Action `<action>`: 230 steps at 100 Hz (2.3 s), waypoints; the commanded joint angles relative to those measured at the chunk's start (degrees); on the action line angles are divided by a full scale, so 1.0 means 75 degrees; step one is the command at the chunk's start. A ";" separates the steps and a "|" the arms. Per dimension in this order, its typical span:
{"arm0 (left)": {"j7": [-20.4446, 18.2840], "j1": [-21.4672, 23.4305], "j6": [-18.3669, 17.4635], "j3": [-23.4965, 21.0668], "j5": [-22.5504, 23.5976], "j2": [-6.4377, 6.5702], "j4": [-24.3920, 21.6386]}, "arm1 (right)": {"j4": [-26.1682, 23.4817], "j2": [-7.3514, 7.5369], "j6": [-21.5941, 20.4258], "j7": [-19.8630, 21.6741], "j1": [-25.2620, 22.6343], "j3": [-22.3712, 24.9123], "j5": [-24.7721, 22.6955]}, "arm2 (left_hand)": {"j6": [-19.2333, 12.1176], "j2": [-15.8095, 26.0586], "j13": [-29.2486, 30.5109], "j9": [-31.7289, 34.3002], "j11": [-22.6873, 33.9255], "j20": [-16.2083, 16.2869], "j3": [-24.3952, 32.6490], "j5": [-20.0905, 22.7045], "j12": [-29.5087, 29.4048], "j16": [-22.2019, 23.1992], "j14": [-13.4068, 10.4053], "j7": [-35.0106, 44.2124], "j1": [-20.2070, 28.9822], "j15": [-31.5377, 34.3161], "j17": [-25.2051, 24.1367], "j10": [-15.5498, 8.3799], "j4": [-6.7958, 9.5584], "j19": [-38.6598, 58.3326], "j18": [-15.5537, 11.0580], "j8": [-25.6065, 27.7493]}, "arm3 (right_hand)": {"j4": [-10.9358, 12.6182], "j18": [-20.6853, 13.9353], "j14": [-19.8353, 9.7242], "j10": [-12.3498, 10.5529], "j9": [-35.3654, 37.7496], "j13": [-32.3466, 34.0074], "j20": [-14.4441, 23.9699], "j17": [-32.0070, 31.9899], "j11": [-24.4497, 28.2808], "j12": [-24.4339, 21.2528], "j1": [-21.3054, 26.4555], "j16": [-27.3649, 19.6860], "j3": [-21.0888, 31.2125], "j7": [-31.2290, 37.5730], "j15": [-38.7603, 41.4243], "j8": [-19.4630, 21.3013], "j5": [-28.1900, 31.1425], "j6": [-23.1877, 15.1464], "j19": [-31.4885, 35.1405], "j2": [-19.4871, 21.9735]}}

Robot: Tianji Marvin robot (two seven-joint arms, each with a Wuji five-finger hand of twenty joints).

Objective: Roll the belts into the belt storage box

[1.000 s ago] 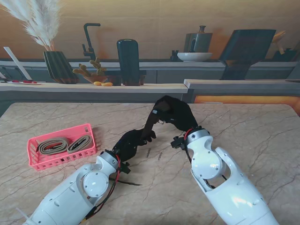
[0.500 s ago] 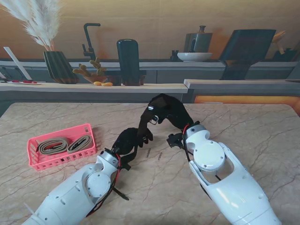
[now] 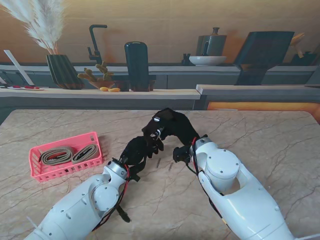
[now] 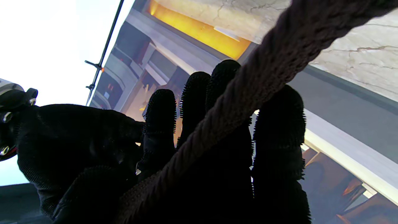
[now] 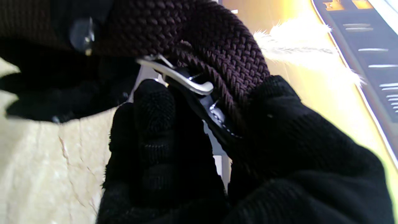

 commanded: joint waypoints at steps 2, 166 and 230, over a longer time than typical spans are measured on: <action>0.0120 -0.0100 0.0047 0.0043 0.0183 0.0006 0.0109 | -0.0065 -0.0091 0.0079 0.0077 -0.0151 -0.0048 0.0132 | 0.0242 0.2343 -0.0241 -0.0437 0.0114 -0.0050 0.1052 -0.0509 -0.0049 0.0019 -0.0506 -0.0003 -0.1329 -0.0118 -0.0346 0.0393 -0.0292 0.0075 -0.0087 0.0311 | 0.0172 -0.0040 -0.0471 -0.0363 0.0044 -0.0046 0.0260 -0.0087 0.0428 0.0211 0.0706 0.0181 0.0595 0.0659 0.0435 0.0014 0.0876 0.0333 -0.0016 0.0746; -0.3680 -0.0047 -0.0697 0.0025 -0.2035 0.0542 -0.0606 | -0.0549 0.0665 0.0884 0.2603 -0.0770 0.1616 -0.0362 | -0.0374 0.2342 0.0267 0.1353 0.3056 0.1567 0.1340 0.1446 0.2241 0.1875 -0.0736 0.0567 -0.1949 0.5081 -0.0489 0.0173 -0.0045 0.1883 0.0628 0.0038 | 0.0186 -0.0182 -0.0256 -0.0015 -0.0140 -0.0130 0.0712 0.0170 0.0719 0.0591 0.0778 0.0574 0.0593 0.0448 0.1001 0.0394 0.0883 0.0630 0.0733 0.0866; -0.4368 -0.0141 -0.0910 0.0391 -0.2649 0.0639 -0.0684 | -0.0011 0.0467 0.1094 0.1999 -0.0261 0.1293 -0.0404 | -0.0282 0.2343 0.0229 0.0952 0.3631 0.1703 0.0262 0.1084 0.2555 0.1734 -0.0668 0.0167 -0.1424 0.5402 -0.1057 -0.0147 -0.0176 0.1528 0.0495 0.1166 | 0.0188 -0.0220 -0.0330 -0.0088 -0.0165 -0.0151 0.0707 0.0174 0.0712 0.0601 0.0763 0.0578 0.0529 0.0423 0.0956 0.0427 0.0860 0.0548 0.0671 0.0888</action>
